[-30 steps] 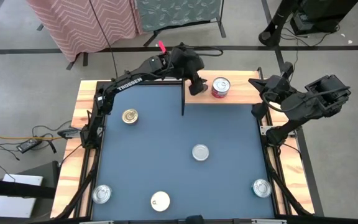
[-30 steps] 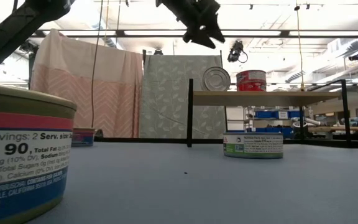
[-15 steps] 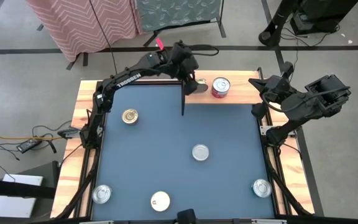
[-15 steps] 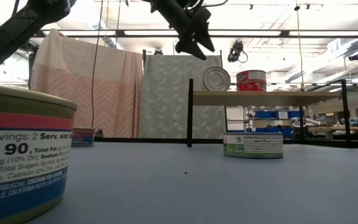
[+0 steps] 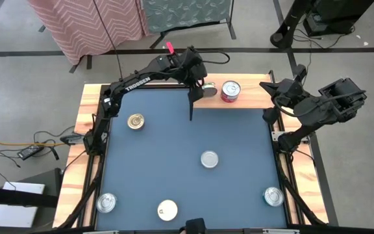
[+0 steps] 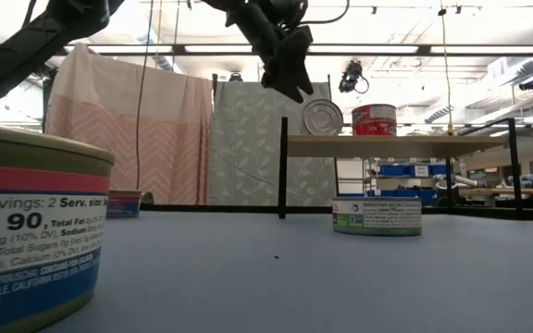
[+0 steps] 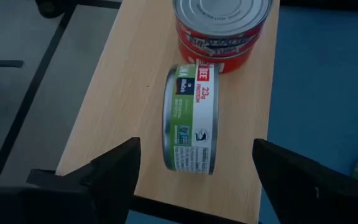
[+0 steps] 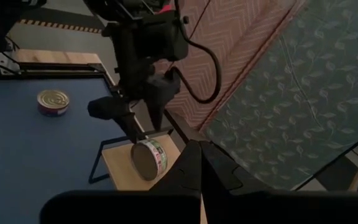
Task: Stack canned seafood by type on shelf
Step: Put the top green tuna can on the shelf
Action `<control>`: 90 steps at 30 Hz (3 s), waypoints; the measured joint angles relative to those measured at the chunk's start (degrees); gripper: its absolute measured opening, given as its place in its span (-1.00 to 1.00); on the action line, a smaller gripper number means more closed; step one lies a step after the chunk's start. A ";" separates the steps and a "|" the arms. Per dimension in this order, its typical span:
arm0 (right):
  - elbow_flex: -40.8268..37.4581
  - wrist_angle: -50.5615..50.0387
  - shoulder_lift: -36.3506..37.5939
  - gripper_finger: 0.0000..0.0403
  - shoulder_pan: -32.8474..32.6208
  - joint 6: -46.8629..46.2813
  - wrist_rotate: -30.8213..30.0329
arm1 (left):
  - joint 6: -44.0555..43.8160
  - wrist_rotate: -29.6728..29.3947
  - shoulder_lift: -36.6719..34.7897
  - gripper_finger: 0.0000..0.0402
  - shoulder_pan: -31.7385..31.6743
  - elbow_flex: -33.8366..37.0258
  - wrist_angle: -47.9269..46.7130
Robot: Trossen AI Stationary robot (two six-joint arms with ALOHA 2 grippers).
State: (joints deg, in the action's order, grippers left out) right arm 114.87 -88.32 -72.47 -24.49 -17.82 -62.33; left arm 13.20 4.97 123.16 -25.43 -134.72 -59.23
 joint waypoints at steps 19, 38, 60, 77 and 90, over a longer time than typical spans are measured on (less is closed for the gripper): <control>0.00 0.36 0.00 -0.97 0.00 0.02 -0.61 | 1.41 -0.55 2.61 0.43 -0.42 0.00 1.56; -0.01 0.42 0.00 -0.97 -0.01 1.07 -0.81 | 1.03 1.49 3.23 0.11 -0.46 -0.02 2.55; -0.02 1.25 0.00 -0.97 -0.28 1.07 -0.61 | -7.15 0.78 4.17 -0.27 -0.86 -0.09 4.25; -0.02 1.21 0.00 -0.97 -0.27 1.07 0.51 | -30.05 -2.40 -0.37 -0.27 -4.78 -0.28 10.70; -0.01 1.17 -0.01 -0.97 -0.27 1.46 0.50 | -54.63 -7.22 -0.53 -0.24 -2.20 -0.28 12.46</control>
State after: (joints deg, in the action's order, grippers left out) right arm 114.86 -87.15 -72.48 -24.76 -16.36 -61.82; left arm -41.43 -2.25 122.63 -27.63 -135.00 -46.76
